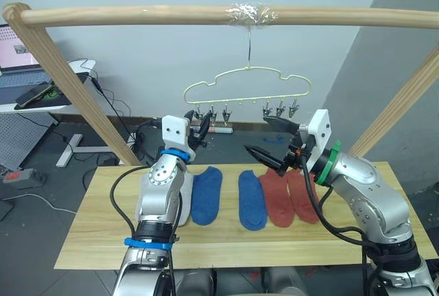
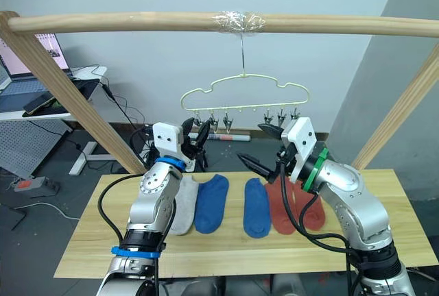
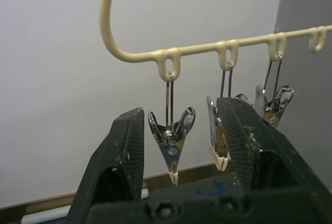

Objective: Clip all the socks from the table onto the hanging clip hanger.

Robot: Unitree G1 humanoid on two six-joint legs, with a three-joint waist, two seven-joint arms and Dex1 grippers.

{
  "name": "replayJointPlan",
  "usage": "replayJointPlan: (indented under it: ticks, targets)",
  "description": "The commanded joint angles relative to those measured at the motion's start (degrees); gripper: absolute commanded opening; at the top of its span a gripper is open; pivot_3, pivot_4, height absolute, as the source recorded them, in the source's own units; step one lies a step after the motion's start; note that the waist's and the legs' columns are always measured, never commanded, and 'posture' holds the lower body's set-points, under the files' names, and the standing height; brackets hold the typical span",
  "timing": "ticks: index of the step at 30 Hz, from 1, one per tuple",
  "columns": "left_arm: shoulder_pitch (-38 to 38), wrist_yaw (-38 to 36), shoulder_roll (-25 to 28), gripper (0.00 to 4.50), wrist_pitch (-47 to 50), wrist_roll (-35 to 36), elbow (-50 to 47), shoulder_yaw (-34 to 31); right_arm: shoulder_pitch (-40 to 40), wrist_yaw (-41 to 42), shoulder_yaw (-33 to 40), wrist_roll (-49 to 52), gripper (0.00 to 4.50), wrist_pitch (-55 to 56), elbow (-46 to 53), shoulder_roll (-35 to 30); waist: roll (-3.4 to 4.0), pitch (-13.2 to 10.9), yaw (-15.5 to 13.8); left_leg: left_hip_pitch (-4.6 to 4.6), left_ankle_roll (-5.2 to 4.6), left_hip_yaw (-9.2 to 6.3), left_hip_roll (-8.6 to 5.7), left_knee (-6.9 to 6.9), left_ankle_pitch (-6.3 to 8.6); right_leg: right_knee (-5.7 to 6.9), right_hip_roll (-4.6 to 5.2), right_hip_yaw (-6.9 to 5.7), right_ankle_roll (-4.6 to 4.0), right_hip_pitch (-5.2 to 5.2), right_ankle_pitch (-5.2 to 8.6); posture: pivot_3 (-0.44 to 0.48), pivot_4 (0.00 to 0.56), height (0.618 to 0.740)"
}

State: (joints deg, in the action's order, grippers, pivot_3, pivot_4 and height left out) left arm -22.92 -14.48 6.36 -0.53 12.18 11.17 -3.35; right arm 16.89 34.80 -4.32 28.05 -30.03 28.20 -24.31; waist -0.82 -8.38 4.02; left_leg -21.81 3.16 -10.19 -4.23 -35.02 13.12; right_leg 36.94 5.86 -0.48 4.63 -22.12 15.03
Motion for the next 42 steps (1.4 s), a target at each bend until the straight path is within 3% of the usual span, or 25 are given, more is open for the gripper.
replayJointPlan:
  ticks: [1,23,42]
  targets:
    - [-1.4,0.5,0.2,2.43,-1.6,-0.2,-0.7,-1.2,0.7,-0.8,1.3,1.6,4.5,-0.9,3.6,0.0,-0.05,-0.4,0.4,0.0,0.0,0.0,0.0,0.0,0.0,0.01,0.0,0.0,0.0,0.0,0.0,-0.225,0.166,0.74]
    - [4.3,0.1,2.2,2.43,3.4,0.9,-10.5,-2.1,0.2,-2.5,1.5,2.4,4.5,-2.3,4.2,0.7,-0.08,-1.1,0.9,-0.07,0.0,0.0,0.01,0.0,0.0,0.02,0.0,0.0,0.0,-0.08,-0.01,-0.215,0.181,0.74]
    - [-1.4,0.4,1.1,2.43,0.5,0.4,-3.3,-2.4,0.5,-2.6,1.6,2.2,4.5,-2.5,4.5,0.4,-0.25,-1.9,0.9,-0.08,0.0,0.01,0.01,-0.01,0.0,0.04,0.0,0.0,0.0,-0.09,-0.01,-0.231,0.19,0.74]
